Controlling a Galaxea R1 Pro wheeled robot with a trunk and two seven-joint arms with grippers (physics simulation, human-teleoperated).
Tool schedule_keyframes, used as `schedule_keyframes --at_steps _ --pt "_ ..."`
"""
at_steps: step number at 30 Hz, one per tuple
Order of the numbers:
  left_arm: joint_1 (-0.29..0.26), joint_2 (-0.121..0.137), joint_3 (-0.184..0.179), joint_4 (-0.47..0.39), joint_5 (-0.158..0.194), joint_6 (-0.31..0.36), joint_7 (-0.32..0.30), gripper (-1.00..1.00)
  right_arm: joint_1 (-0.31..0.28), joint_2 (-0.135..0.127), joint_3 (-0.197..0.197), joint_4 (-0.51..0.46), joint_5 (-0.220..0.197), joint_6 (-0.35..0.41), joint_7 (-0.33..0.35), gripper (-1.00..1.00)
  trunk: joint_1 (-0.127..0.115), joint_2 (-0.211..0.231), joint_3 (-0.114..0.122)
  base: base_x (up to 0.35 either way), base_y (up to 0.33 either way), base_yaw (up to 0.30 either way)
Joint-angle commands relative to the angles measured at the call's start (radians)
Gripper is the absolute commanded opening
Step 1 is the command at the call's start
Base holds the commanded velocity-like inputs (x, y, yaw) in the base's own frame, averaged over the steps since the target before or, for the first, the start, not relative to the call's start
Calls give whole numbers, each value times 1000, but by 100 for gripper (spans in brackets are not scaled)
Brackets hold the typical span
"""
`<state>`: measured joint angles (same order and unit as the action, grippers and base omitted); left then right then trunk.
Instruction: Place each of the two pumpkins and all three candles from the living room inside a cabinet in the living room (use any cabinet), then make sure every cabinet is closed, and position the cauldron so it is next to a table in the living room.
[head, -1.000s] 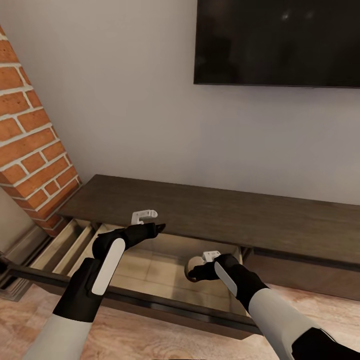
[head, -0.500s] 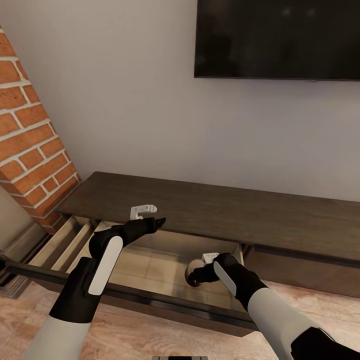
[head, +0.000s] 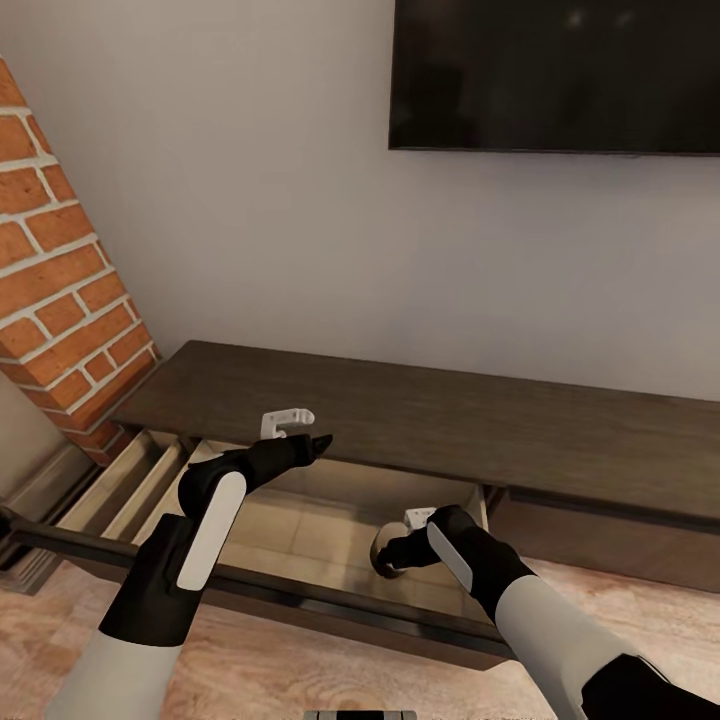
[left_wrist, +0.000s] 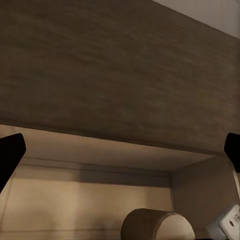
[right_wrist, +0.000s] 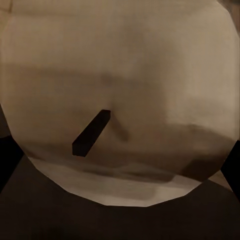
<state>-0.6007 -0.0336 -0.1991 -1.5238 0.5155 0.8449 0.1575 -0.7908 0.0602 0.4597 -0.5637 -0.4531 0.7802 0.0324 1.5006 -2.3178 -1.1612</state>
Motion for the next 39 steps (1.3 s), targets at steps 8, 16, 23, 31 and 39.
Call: schedule_keyframes --at_steps 8,16,23,31,39 --pt "-1 0 0 -1 11 3 10 100 -1 0 2 -1 4 4 4 -100 19 -35 -20 0 0 0" --pt "-1 0 0 -1 11 4 10 100 -1 0 2 -1 4 4 4 -100 23 -42 -24 0 0 0" --pt "-1 0 0 -1 11 4 10 100 -1 0 2 -1 4 4 4 -100 23 -42 -24 0 0 0" --pt "-1 0 0 -1 11 4 10 100 -1 0 2 -1 4 4 4 -100 23 -42 -24 0 0 0" --pt "-1 0 0 -1 11 5 10 100 -1 -1 2 -1 4 4 4 -100 53 -98 -49 0 0 0"
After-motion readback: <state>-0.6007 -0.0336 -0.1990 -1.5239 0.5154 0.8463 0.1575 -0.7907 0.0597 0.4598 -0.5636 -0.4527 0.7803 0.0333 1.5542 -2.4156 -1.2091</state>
